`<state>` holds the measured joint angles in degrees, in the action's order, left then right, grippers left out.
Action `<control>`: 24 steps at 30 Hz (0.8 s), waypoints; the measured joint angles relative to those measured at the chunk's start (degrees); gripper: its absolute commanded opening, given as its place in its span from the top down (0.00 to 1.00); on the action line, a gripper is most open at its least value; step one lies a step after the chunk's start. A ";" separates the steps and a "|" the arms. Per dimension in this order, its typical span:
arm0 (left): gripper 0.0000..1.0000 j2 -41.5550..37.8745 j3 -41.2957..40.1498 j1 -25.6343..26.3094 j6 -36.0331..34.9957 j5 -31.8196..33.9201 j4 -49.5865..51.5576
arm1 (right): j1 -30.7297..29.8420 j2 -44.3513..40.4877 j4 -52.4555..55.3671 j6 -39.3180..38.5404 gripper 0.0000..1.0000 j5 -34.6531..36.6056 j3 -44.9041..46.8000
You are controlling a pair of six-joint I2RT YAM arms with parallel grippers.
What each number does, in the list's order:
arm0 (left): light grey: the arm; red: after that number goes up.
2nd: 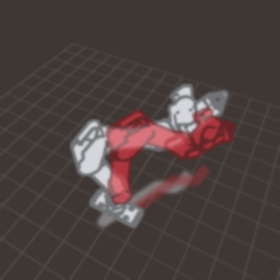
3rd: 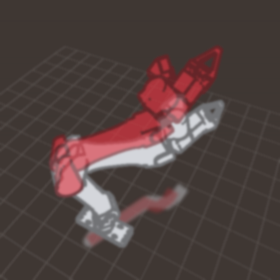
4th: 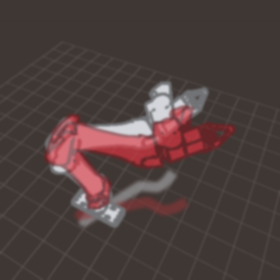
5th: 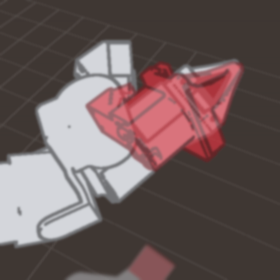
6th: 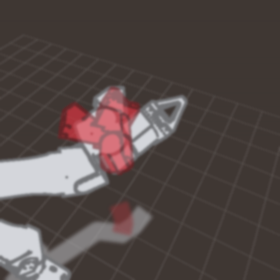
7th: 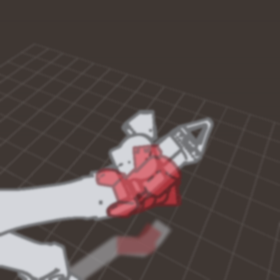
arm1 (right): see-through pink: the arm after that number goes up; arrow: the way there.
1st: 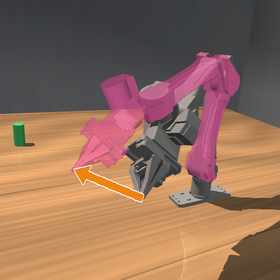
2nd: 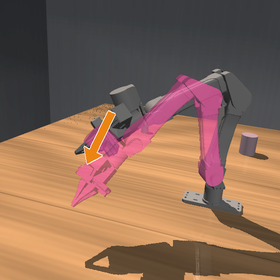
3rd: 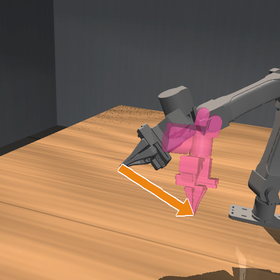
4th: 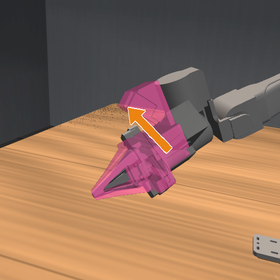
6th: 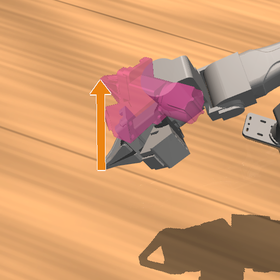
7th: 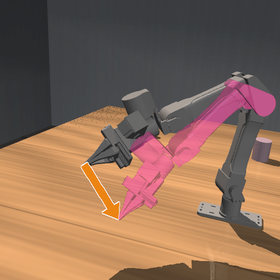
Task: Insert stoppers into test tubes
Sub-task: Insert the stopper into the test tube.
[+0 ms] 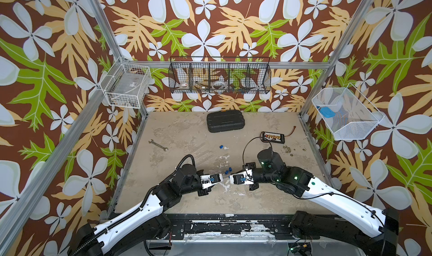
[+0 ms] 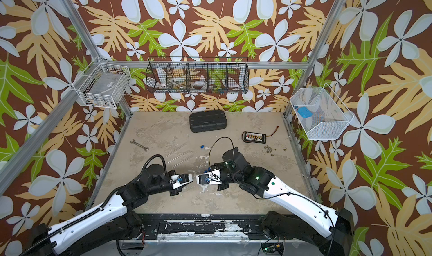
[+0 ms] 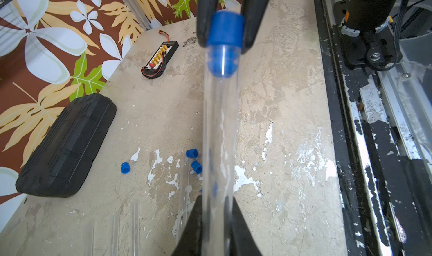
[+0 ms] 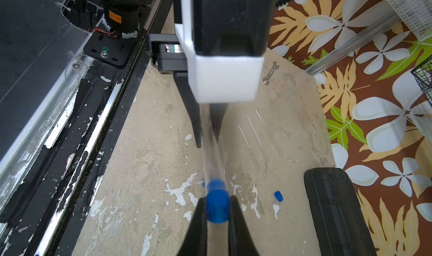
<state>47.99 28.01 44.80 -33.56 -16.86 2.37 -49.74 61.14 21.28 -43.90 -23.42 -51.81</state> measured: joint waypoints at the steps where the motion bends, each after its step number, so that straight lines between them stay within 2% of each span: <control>1: 1.00 -0.02 0.20 -0.02 0.04 0.24 0.31 | 0.00 0.02 -0.55 0.52 0.91 0.02 0.17; 10: 1.00 -0.04 3.15 -0.04 -0.17 2.78 6.51 | 0.22 1.70 -3.21 5.46 0.92 -0.59 0.46; 24: 1.00 -2.25 3.54 -0.07 -3.21 5.07 9.88 | 0.24 2.82 -7.67 13.88 0.91 -3.21 2.21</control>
<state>45.74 31.55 44.73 -36.77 -11.79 12.25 -49.50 63.96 13.61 -30.02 -26.63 -49.60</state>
